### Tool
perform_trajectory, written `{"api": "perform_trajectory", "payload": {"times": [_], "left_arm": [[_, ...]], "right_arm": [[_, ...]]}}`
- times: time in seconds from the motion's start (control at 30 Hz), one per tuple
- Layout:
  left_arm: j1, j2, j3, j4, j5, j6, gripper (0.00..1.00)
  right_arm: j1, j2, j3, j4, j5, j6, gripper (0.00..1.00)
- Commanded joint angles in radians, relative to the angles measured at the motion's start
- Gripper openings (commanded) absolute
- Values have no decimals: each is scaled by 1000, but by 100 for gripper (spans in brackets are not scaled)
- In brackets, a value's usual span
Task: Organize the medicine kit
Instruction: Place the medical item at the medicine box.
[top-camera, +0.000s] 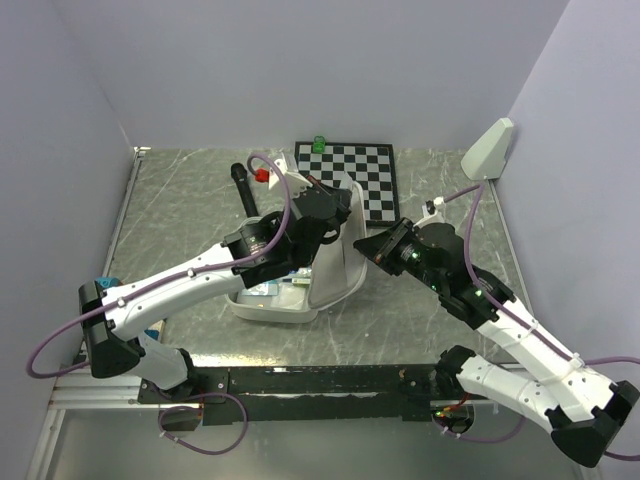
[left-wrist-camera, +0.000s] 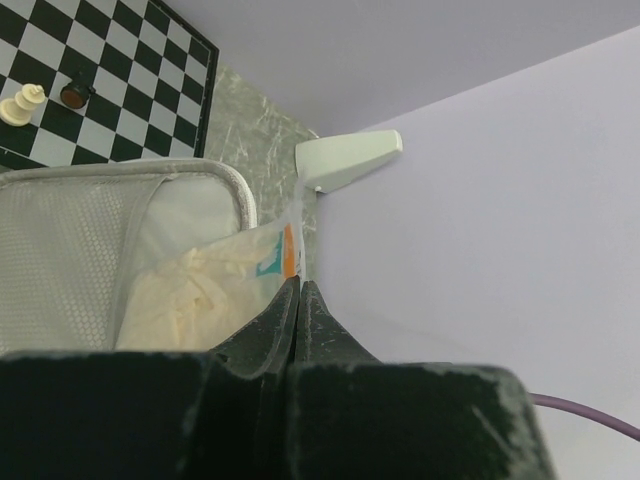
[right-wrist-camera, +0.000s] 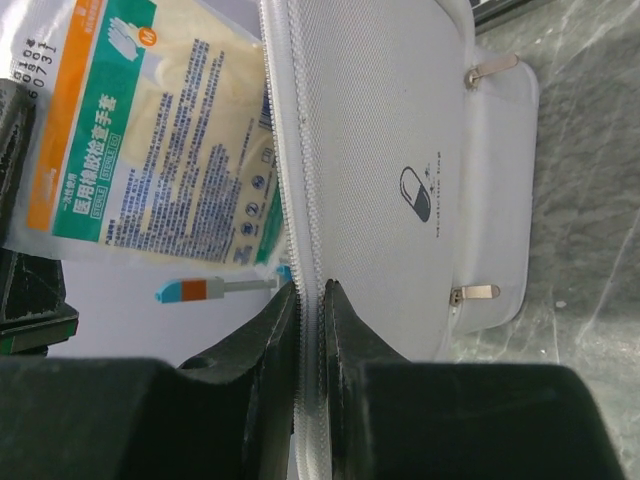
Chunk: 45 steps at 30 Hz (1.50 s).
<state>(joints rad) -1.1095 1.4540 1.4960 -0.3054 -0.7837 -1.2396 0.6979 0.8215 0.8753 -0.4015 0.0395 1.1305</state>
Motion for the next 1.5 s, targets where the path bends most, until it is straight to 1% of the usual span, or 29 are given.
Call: {"api": "perform_trajectory", "payload": {"times": [0.0, 0.13, 0.4, 0.73, 1.03, 1.17, 1.3, 1.33, 1.4, 1.47], "left_arm": [[-6, 12, 52, 26, 1, 2, 1], [-7, 23, 50, 40, 8, 6, 1], [10, 58, 73, 17, 31, -4, 1], [66, 46, -14, 26, 86, -75, 1], [77, 39, -68, 83, 95, -58, 1], [77, 51, -85, 83, 90, -38, 1], [77, 57, -91, 91, 126, 32, 1], [77, 45, -95, 104, 142, 60, 11], [77, 7, -127, 153, 172, 112, 45], [76, -46, -170, 198, 175, 135, 71]], "right_arm": [[-15, -1, -35, -7, -136, -24, 0], [-38, -2, -52, 6, -170, -37, 0], [-61, -7, -67, 10, -211, -69, 0], [-64, 7, -41, -31, -217, -116, 0], [-70, -10, -45, -68, -237, -121, 0], [-72, -25, -44, -76, -242, -132, 0], [-75, -25, -41, -85, -243, -146, 0], [-75, -22, -39, -86, -245, -147, 0], [-77, -16, -35, -91, -247, -152, 0], [-78, -12, -35, -88, -248, -156, 0]]}}
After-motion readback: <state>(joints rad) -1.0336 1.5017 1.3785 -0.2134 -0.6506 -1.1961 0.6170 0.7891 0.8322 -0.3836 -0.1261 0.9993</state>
